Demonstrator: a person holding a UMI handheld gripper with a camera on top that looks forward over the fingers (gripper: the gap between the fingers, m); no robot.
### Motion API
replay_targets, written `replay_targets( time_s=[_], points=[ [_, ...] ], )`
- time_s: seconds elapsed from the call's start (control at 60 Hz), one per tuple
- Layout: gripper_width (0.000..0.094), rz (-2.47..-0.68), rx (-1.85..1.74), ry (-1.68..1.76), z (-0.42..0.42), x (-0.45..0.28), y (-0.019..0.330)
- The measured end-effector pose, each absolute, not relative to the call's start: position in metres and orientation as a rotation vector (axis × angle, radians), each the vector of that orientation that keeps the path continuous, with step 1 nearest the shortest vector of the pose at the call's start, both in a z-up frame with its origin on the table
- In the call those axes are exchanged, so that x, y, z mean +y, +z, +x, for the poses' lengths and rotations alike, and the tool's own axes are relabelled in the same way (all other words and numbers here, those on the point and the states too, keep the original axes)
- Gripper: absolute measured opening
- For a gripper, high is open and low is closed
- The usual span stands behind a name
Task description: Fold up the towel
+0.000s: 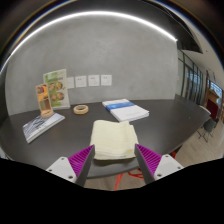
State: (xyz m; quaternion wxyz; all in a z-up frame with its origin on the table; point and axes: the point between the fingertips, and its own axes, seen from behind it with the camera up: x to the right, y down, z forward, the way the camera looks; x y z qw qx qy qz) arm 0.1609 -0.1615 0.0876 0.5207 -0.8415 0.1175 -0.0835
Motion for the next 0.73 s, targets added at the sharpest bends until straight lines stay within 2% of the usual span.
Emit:
replay_targets(
  time_s=[0.183, 0.4, 0.583, 0.733],
  points=[
    [0.0823, -1.986, 0.122, -0.162, 0.041, -0.237, 0.108],
    [0.082, -2.004, -0.02, -0.067, -0.076, -0.308, 0.109],
    [0.0817, -2.024, -0.079, -0.088, -0.102, -0.343, 0.107],
    [0.0818, -2.052, -0.074, -0.142, -0.086, -0.351, 0.092]
  ],
)
